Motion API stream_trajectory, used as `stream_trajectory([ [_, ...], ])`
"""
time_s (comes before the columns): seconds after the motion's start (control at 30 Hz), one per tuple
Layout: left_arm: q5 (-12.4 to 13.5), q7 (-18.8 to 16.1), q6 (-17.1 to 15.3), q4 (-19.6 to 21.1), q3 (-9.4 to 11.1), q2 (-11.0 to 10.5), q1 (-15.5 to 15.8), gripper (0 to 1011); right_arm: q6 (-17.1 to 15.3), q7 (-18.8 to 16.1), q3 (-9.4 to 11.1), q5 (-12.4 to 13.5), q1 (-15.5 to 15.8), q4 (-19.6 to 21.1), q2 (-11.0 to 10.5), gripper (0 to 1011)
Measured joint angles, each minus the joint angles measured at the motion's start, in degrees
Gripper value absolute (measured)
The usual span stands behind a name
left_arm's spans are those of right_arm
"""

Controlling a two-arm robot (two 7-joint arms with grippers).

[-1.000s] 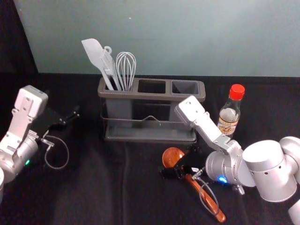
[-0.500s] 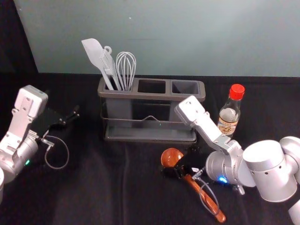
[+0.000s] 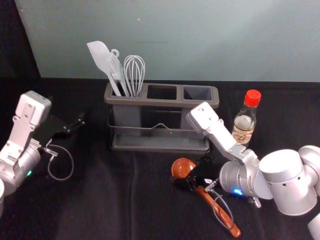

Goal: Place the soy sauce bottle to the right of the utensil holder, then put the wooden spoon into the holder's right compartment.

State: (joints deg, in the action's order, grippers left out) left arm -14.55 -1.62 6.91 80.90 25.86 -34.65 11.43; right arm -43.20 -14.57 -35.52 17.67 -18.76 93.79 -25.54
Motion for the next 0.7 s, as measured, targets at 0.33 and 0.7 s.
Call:
stream_trajectory([
  [0.33,0.0,0.0,0.0,0.0,0.0,0.0,0.0,1005,0.01,0.0,0.0,0.0,0.0,0.0,0.0,839],
  [0.7,0.0,0.0,0.0,0.0,0.0,0.0,0.0,1005,2.73,0.05,0.92,-1.55,1.8,2.34,-0.86,839],
])
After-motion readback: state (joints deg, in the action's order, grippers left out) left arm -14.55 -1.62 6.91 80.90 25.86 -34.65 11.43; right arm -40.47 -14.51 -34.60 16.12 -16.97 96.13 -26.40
